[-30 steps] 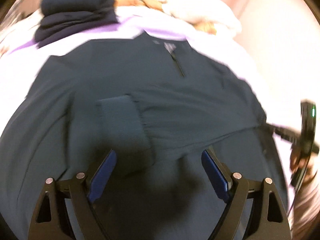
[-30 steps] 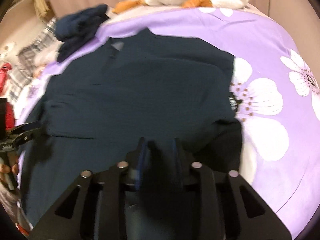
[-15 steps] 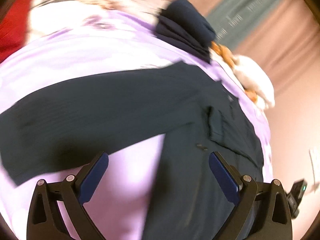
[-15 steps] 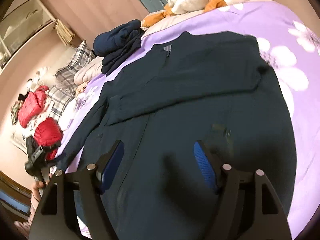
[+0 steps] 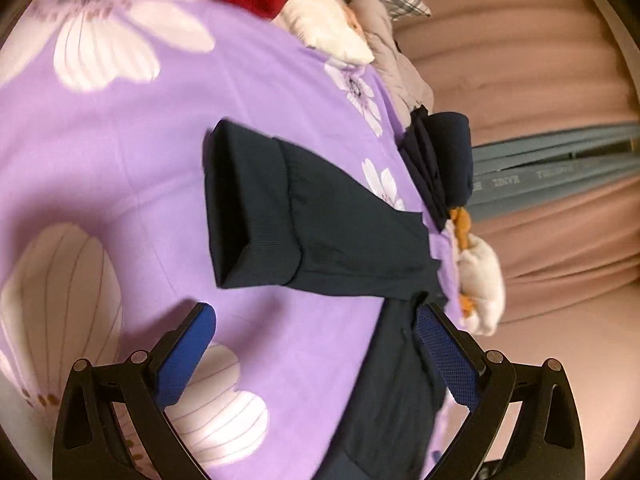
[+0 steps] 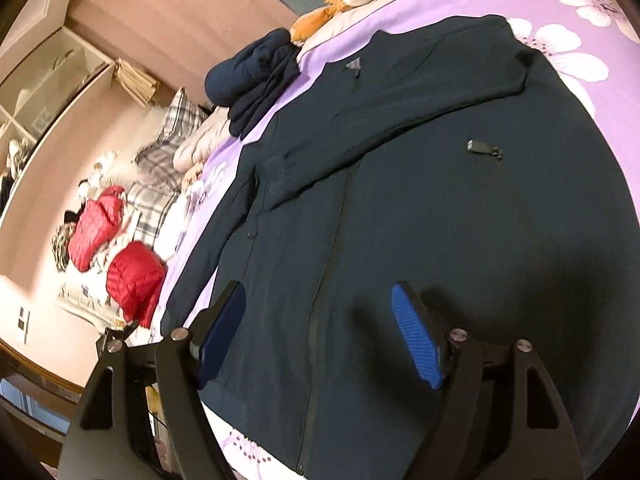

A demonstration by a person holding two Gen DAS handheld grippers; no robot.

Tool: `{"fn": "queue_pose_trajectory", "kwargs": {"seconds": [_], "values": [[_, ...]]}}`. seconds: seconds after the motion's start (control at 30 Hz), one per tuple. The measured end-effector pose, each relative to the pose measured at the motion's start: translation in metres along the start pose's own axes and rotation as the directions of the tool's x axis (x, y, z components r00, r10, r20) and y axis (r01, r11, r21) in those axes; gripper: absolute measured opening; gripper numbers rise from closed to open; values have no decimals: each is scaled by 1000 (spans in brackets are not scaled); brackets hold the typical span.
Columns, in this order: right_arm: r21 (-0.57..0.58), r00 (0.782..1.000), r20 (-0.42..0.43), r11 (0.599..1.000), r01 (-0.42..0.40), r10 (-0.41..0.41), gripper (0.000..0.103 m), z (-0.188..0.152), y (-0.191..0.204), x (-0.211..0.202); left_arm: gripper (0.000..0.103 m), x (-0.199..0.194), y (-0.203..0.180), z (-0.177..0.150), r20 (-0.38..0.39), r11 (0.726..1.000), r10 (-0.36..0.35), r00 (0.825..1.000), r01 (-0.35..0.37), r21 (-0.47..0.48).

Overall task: Fold large clothes
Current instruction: 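Grasp the other sleeve cuff of the navy jacket with the left gripper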

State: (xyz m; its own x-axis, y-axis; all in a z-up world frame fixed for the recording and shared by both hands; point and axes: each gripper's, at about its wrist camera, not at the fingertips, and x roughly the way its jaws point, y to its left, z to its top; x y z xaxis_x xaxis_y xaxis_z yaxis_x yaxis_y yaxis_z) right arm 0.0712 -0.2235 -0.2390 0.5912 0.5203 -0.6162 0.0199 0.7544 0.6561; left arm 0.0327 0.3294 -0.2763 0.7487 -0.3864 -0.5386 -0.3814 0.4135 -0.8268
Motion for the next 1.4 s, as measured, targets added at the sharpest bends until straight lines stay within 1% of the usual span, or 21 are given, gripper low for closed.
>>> {"fn": "queue_pose_trajectory", "kwargs": {"seconds": [0.03, 0.1, 0.2, 0.4, 0.5, 0.67, 0.77, 0.87, 1.0, 1.03, 1.07, 1.1, 1.17, 1.2, 1.23, 1.27, 1.4], "values": [[-8, 1000, 0, 1000, -2, 2, 77, -1, 5, 0, 100, -2, 6, 2, -5, 1000, -9, 1000, 9, -14], [-20, 1000, 1, 1000, -7, 7, 77, -2, 11, -1, 100, 7, 11, 3, -23, 998, -37, 999, 35, -46], [-52, 1000, 4, 999, -1, 1, 77, -2, 22, -4, 100, 13, 15, 6, -32, 995, -68, 997, 66, -68], [-76, 1000, 15, 997, 20, -19, 77, -1, 29, -9, 100, 13, 24, 16, -1, 988, -104, 995, 103, -119], [-79, 1000, 16, 997, 20, -19, 77, 0, 29, -8, 100, 15, 25, 21, 22, 988, -88, 996, 90, -129], [-101, 1000, 3, 995, 14, -14, 77, -2, 36, -1, 100, 22, 20, 34, 67, 993, -42, 997, 49, -104], [-117, 1000, -8, 993, 21, -22, 77, -2, 38, 3, 100, 27, 16, 37, 73, 997, -14, 997, 19, -75], [-109, 999, -22, 994, 26, -29, 77, -2, 39, 9, 100, 30, 13, 37, 74, 999, 13, 997, -10, -44], [-110, 999, -38, 993, 31, -36, 77, -5, 44, 18, 100, 29, 13, 37, 69, 999, 20, 997, -18, -28], [-113, 998, -43, 993, 34, -39, 77, -6, 46, 20, 97, 29, 12, 37, 69, 999, 24, 997, -22, -25], [-120, 998, -53, 992, 40, -47, 77, -7, 49, 25, 91, 28, 12, 37, 70, 999, 33, 997, -32, -22], [-126, 997, -60, 991, 43, -51, 77, -8, 51, 27, 88, 27, 13, 37, 68, 999, 48, 997, -47, -18], [-140, 996, -70, 989, 41, -52, 77, -10, 57, 31, 72, 25, 15, 38, 67, 998, 61, 996, -60, -16], [-147, 996, -74, 988, 40, -52, 77, -11, 60, 33, 66, 24, 17, 38, 65, 997, 74, 995, -73, -15], [-153, 996, -78, 987, 40, -52, 77, -12, 62, 34, 52, 24, 18, 39, 63, 996, 90, 994, -89, -15], [-158, 995, -79, 987, 40, -53, 77, -12, 64, 35, 41, 23, 19, 39, 61, 994, 110, 992, -110, -17], [-163, 995, -81, 986, 43, -56, 77, -15, 67, 37, 27, 19, 19, 41, 66, 992, 123, 990, -123, -13]]}}
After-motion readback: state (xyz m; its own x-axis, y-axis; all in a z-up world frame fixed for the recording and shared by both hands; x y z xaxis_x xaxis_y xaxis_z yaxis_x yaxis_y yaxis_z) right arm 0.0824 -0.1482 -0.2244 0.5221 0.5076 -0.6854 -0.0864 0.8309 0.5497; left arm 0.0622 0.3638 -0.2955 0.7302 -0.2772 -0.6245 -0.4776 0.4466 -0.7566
